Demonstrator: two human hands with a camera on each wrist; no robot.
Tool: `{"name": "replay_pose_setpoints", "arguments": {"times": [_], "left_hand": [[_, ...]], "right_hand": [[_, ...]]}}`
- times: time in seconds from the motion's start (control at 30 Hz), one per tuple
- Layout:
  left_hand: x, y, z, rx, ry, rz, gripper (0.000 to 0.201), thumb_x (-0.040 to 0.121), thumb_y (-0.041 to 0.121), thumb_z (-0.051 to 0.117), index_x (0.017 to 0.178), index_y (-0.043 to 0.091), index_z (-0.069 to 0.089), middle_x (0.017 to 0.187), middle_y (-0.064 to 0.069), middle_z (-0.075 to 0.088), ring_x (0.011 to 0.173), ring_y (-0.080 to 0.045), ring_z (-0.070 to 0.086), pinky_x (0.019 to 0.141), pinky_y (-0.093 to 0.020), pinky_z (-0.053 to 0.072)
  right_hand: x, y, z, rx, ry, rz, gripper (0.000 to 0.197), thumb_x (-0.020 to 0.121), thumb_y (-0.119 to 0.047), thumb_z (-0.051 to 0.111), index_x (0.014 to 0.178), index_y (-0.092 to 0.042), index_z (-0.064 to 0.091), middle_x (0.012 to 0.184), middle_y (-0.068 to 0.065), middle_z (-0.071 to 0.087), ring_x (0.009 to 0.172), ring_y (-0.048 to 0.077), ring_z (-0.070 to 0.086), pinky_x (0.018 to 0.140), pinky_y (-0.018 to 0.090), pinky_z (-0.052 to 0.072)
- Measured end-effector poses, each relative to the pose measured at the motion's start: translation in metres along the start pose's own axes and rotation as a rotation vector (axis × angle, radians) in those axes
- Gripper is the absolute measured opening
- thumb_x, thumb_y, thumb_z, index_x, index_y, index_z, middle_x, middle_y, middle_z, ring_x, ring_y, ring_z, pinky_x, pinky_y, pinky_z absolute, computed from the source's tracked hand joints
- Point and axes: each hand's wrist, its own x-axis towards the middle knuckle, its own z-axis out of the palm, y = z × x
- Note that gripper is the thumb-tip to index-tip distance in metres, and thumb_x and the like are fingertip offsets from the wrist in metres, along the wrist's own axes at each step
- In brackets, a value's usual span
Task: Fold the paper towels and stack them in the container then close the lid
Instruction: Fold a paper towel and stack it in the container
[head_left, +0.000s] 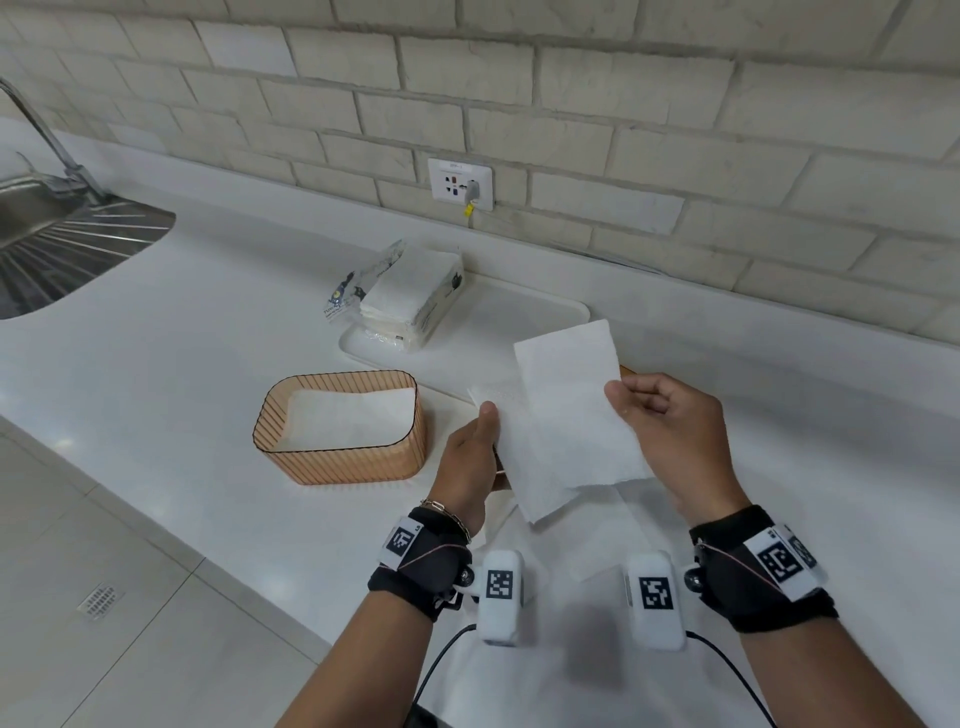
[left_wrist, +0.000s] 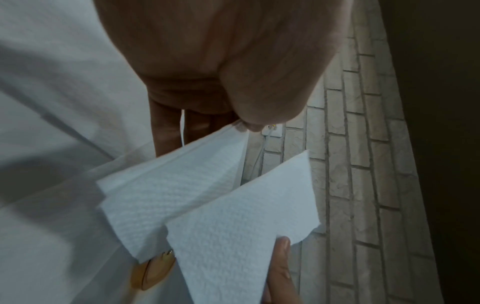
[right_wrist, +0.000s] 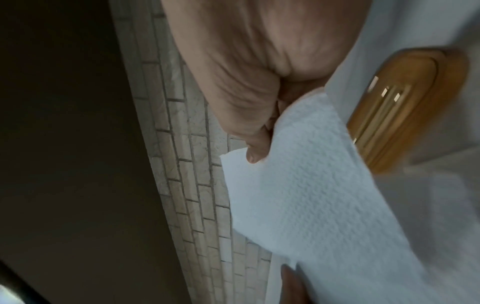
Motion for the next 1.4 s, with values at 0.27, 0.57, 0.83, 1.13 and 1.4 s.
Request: {"name": "replay_pose_setpoints", "arguments": {"times": [0.27, 0.57, 0.83, 1.13, 1.4], "left_hand": [[-0.008, -0.002, 0.014, -0.116, -0.028, -0.057, 0.057, 0.111, 0.053, 0.035, 0.119, 0.011, 0.072, 0.093, -0.002, 0.079, 0.078, -0.016, 0.073, 0.059, -0.027, 0.055], [-0.007, -0.013, 0.010, 0.038, -0.041, 0.020, 0.047, 0.097, 0.055, 0.065, 0.109, 0.011, 0.075, 0.102, -0.007, 0.082, 0.093, -0.026, 0.077, 0.076, -0.039, 0.059], [-0.001, 0.005, -0.035, -0.103, 0.131, 0.148, 0.035, 0.089, 0.027, 0.082, 0.118, 0.010, 0.074, 0.110, -0.007, 0.081, 0.100, -0.024, 0.078, 0.085, -0.041, 0.063], [-0.029, 0.012, -0.082, -0.318, -0.140, 0.082, 0.039, 0.087, 0.022, 0.074, 0.117, -0.001, 0.070, 0.104, -0.017, 0.077, 0.091, -0.031, 0.075, 0.074, -0.040, 0.063], [-0.041, -0.033, -0.038, -0.388, -0.282, -0.132, 0.039, 0.089, 0.024, 0.072, 0.121, 0.001, 0.073, 0.120, -0.023, 0.074, 0.103, -0.034, 0.074, 0.088, -0.047, 0.061]], "right_hand": [[-0.014, 0.018, 0.021, -0.098, -0.049, 0.062, 0.012, 0.089, -0.032, 0.083, 0.096, -0.024, 0.078, 0.088, -0.008, 0.080, 0.086, 0.004, 0.075, 0.078, 0.019, 0.054], [-0.022, 0.016, 0.024, -0.212, -0.081, 0.012, 0.014, 0.089, -0.033, 0.083, 0.094, -0.022, 0.077, 0.086, -0.010, 0.077, 0.079, -0.002, 0.072, 0.071, 0.010, 0.054], [-0.015, 0.046, 0.009, -0.936, -0.361, 0.186, 0.091, 0.076, -0.067, 0.081, 0.145, -0.018, 0.047, 0.142, 0.004, 0.052, 0.134, 0.025, 0.050, 0.107, 0.039, 0.048], [-0.007, 0.046, 0.016, -0.967, -0.485, 0.372, 0.060, 0.064, -0.039, 0.099, 0.105, -0.010, 0.067, 0.106, 0.005, 0.073, 0.100, 0.022, 0.069, 0.081, 0.029, 0.054], [-0.022, 0.025, -0.002, -0.220, -0.445, 0.391, 0.034, 0.086, -0.017, 0.086, 0.070, -0.013, 0.057, 0.057, -0.014, 0.060, 0.054, 0.002, 0.059, 0.061, 0.023, 0.042]]}}
